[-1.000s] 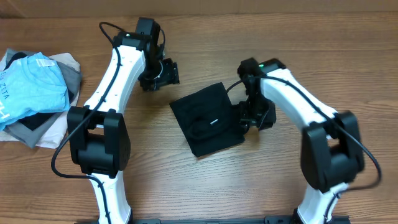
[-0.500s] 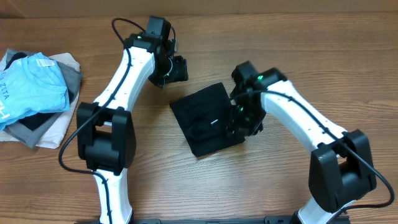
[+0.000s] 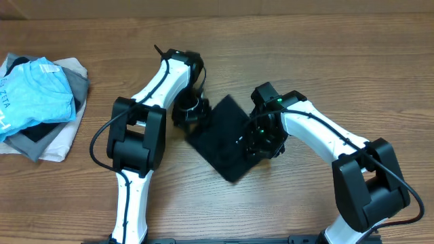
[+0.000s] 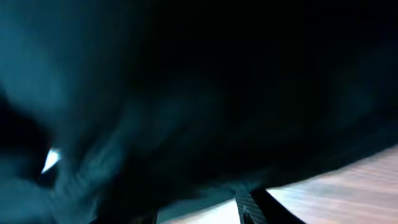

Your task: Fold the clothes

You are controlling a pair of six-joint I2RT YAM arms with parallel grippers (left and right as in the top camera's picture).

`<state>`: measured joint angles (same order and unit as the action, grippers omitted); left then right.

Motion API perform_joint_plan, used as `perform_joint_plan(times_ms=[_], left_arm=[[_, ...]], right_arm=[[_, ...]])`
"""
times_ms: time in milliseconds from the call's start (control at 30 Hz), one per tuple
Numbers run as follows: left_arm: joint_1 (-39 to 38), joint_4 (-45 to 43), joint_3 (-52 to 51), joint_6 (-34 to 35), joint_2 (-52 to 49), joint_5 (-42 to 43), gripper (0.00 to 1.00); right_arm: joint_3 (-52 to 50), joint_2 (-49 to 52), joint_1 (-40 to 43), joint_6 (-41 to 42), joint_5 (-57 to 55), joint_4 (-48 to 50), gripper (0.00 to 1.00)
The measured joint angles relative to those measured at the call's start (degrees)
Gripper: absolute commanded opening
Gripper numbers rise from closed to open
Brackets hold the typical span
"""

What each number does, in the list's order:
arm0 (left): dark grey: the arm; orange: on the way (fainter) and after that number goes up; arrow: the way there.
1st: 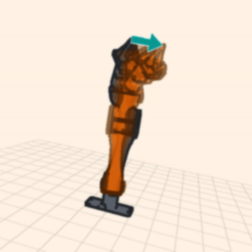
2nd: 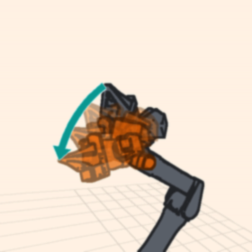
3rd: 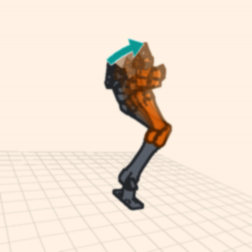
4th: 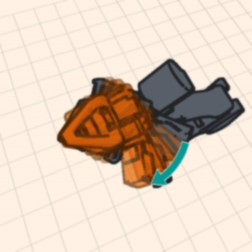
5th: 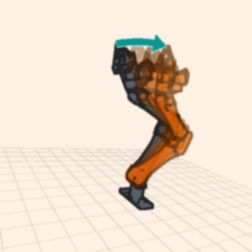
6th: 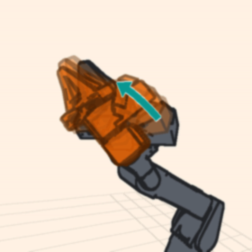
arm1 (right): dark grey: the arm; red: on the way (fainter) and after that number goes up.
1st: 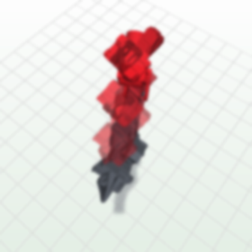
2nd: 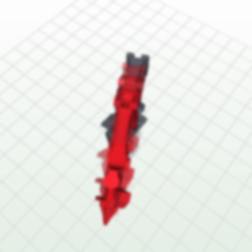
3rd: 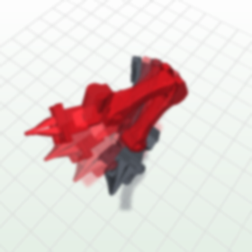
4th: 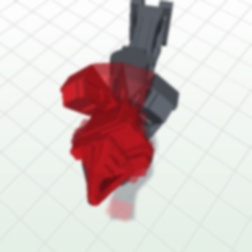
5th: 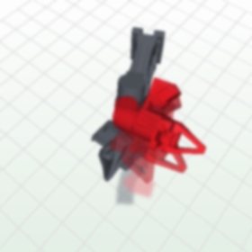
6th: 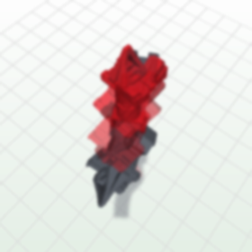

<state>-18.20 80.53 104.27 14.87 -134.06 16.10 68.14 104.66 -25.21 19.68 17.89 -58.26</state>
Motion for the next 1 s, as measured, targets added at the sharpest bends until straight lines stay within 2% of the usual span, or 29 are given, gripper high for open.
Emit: perform_joint_plan(times_ms=[100, 233, 267, 433, 600, 733, 967, 1000], left_arm=[[-0.1, 4.9, -0.2, -0.1, -1.4, -0.6, 0.62], [-0.2, 8.2, -0.6, -0.3, -1.9, -1.4, 0.51], [-0.2, 8.3, -0.6, -0.3, -1.9, -1.4, 0.51], [-0.2, 6.3, -0.6, -0.3, -1.8, -0.1, 0.47], [-0.2, 1.3, -0.6, 0.2, -0.9, 1.3, 0.49], [-0.1, -5.2, -0.6, 2.2, 3.5, 1.1, 0.52], [0.3, -10.9, -0.3, 6.0, 8.3, -0.5, 0.55], [0.3, -11.8, -0.3, 6.3, 8.3, -0.5, 0.58]], right_arm=[[0.0, 0.1, 2.1, -0.2, -4.5, 4.2, 0.44], [0.0, 0.2, 7.3, -2.7, -9.7, 11.6, 0.47], [0.1, 0.2, 8.7, -3.5, -10.4, 12.0, 0.47], [1.9, 0.4, 11.8, -6.3, -12.2, 4.3, 0.51], [8.8, 0.4, 11.6, -7.1, -12.1, -3.0, 0.51], [15.2, 0.1, 11.5, -9.0, -9.2, -6.6, 0.50], [17.0, -0.8, 5.5, -11.2, -4.7, -9.2, 0.50], [17.0, -0.8, 4.4, -11.3, -4.5, -9.2, 0.50]])
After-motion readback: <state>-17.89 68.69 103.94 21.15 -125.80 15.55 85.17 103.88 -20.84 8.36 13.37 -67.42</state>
